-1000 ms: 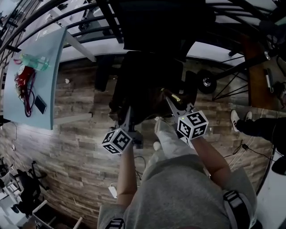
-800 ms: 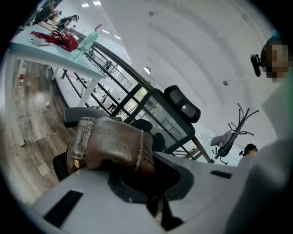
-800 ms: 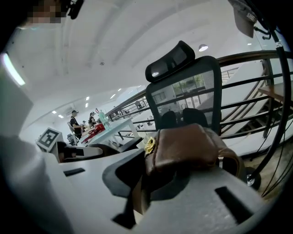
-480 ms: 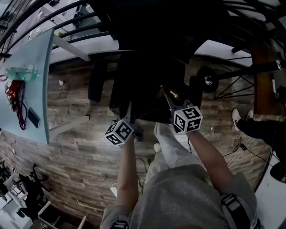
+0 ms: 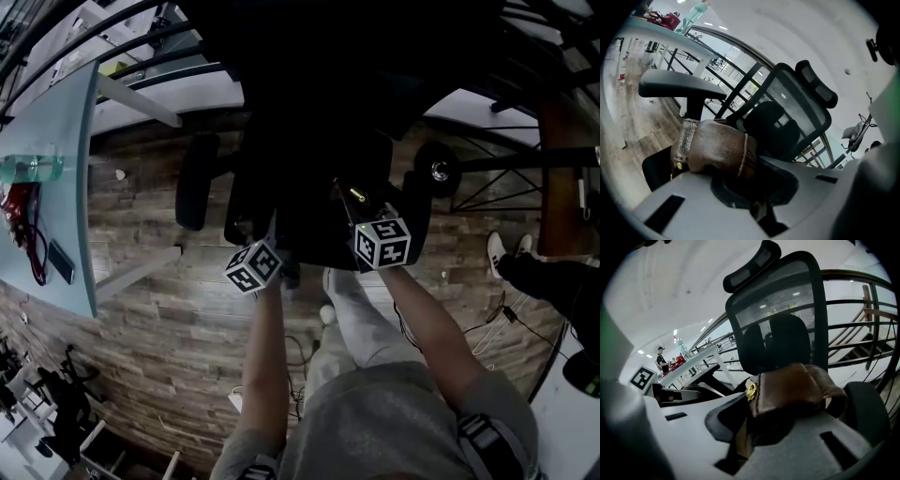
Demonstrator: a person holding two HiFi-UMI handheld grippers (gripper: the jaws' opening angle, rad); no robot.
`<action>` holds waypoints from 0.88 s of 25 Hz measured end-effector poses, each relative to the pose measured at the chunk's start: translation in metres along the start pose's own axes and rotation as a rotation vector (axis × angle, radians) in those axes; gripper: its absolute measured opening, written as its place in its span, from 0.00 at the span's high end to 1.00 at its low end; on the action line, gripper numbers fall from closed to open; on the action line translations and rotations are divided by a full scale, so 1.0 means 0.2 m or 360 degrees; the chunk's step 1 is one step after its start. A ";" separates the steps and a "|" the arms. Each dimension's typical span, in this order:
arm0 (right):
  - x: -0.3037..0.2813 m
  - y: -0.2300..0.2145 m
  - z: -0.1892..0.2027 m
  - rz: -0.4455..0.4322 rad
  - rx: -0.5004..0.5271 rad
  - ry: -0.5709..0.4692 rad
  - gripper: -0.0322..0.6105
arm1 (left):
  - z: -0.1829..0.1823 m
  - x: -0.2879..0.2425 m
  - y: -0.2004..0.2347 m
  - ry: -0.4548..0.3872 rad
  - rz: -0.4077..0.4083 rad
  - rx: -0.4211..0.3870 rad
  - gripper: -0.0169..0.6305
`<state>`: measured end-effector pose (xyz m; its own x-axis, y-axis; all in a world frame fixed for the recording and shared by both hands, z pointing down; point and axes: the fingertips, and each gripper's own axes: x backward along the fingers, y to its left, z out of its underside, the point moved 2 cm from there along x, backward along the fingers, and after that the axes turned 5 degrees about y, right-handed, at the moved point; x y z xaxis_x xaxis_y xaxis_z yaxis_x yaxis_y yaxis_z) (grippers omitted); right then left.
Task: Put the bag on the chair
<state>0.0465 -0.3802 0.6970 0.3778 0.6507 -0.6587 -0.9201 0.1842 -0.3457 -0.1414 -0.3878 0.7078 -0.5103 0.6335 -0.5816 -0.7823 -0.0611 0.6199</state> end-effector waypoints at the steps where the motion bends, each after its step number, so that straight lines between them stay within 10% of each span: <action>1: -0.03 -0.02 0.01 0.0011 -0.0005 0.0015 0.91 | 0.01 -0.02 0.01 0.0011 -0.0012 -0.0002 0.95; 17: -0.18 -0.12 0.07 0.0083 -0.0020 0.0072 0.91 | 0.05 -0.19 0.10 0.0083 -0.0157 -0.0030 0.95; 18: -0.18 -0.12 0.07 0.0076 -0.0032 0.0076 0.90 | 0.05 -0.18 0.09 0.0081 -0.0158 -0.0025 0.92; 20: -0.18 -0.11 0.07 0.0065 -0.0063 0.0083 0.69 | 0.06 -0.17 0.09 0.0077 -0.0140 -0.0010 0.48; 22: -0.16 -0.10 0.07 0.0079 -0.0080 0.0085 0.62 | 0.07 -0.14 0.09 0.0073 -0.0154 -0.0001 0.46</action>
<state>0.0522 -0.3940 0.7347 0.3380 0.6176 -0.7102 -0.9320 0.1147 -0.3438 -0.1357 -0.3957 0.7431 -0.4482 0.6004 -0.6623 -0.8290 -0.0019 0.5593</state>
